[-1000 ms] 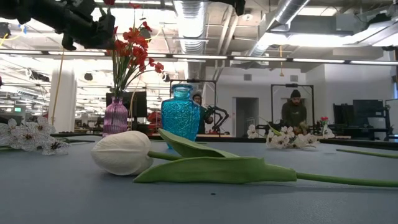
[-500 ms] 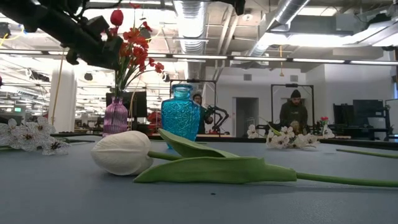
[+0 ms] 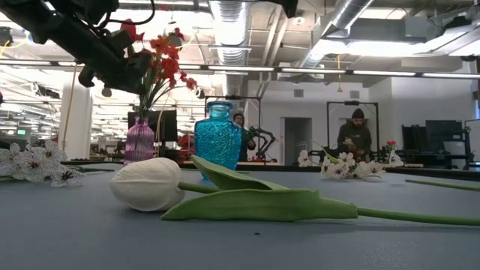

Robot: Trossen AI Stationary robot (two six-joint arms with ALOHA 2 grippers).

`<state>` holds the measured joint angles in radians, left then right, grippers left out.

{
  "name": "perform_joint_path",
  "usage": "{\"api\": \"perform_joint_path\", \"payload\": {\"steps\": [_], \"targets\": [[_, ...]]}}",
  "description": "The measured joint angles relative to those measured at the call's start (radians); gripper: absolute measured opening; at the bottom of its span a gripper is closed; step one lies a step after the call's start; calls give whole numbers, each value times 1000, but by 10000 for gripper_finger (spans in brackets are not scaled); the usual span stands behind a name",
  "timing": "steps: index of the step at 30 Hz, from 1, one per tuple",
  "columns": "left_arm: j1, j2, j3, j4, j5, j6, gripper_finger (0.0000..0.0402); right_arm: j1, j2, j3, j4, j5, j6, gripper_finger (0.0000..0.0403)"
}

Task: Sort flowers into vase by color
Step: Put the left red tulip into the purple vase, then put the red tulip into the purple vase

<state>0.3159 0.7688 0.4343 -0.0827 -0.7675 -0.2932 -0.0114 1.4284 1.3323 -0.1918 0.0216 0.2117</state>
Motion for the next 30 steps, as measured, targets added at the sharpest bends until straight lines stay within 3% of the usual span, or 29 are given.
{"api": "perform_joint_path", "payload": {"steps": [12,21,25,30], "targets": [[-1,-47,0,-148,196,-83,125,30,-2,0,-133,0,-2,238],[-1,-80,0,-295,316,-245,147,51,-2,0,-346,-104,-63,238],[-1,-81,0,-279,460,-237,147,51,-3,0,-484,-132,-83,238],[-12,-81,0,-204,713,-162,147,58,-3,0,-607,-134,-188,238]]}}
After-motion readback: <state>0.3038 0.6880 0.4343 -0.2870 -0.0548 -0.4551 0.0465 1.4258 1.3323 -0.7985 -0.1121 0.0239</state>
